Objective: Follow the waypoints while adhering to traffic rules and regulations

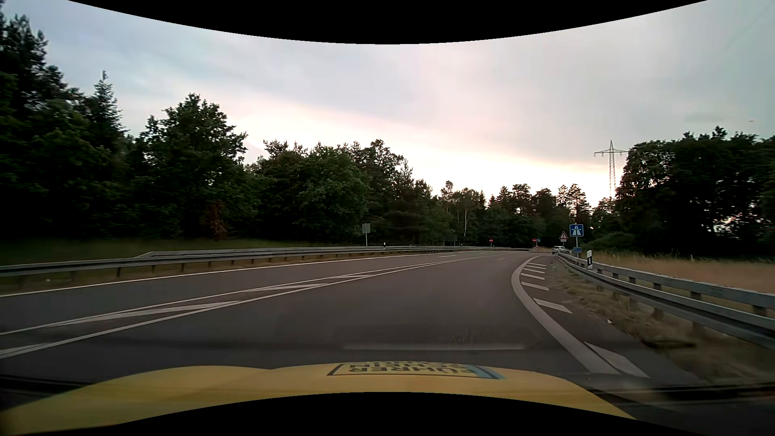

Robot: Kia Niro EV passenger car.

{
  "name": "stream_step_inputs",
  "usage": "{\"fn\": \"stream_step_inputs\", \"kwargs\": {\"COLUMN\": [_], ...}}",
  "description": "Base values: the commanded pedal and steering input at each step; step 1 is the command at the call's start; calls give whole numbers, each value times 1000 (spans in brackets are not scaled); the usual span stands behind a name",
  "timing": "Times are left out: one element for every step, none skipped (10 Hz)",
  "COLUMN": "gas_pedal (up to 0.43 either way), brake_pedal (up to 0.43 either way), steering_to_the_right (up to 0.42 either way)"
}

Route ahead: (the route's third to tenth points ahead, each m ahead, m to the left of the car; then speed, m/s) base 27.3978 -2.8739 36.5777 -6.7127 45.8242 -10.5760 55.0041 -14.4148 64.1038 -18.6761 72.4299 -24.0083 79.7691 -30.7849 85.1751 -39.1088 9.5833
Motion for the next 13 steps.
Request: {"fn": "stream_step_inputs", "kwargs": {"gas_pedal": [169,169,169,169,169,169,169,169,169,169,169,169,169], "brake_pedal": [0,0,0,0,0,0,0,0,0,0,0,0,0], "steering_to_the_right": [103,100,99,98,97,96,89,82,75,68,65,65,62]}}
